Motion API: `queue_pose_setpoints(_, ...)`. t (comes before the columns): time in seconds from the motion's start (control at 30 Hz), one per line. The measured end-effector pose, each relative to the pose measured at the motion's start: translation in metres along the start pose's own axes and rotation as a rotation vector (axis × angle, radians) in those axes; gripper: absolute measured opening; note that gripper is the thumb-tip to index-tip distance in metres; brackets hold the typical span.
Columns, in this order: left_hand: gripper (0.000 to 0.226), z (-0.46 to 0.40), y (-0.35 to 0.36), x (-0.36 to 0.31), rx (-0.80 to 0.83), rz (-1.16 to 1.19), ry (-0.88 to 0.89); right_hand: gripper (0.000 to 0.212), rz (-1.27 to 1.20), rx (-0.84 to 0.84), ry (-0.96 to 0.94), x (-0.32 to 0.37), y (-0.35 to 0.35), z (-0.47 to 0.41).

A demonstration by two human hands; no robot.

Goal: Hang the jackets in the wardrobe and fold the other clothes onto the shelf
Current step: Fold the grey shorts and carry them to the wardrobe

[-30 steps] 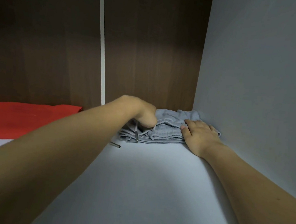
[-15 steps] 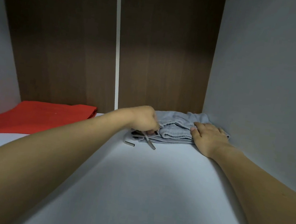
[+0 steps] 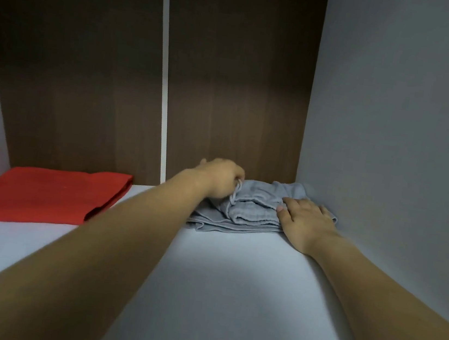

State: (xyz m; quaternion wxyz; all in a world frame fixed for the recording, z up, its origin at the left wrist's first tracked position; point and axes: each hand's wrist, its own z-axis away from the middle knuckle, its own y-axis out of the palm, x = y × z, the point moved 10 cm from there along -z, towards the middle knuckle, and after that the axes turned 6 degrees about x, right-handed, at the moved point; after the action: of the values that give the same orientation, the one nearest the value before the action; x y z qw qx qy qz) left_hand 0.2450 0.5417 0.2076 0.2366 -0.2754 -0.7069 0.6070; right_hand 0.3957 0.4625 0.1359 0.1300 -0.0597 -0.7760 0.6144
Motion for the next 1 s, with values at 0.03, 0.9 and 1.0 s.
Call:
queue_pose_setpoints(0.03,0.029,-0.003,0.022,0.004,0.058,0.009,-0.018,0.057,-0.001,-0.002,0.0,-0.001,0.001,-0.001)
queue_pose_setpoints(0.9,0.043,0.162,-0.035,-0.063,-0.258,-0.095,0.04,0.062,-0.121,-0.103,-0.02,0.045,-0.105,0.166)
queue_pose_setpoints(1.0,0.041,0.188,-0.048,-0.09,-0.328,-0.103,0.144,0.063,-0.082,-0.123,0.055,0.046,-0.117,0.214)
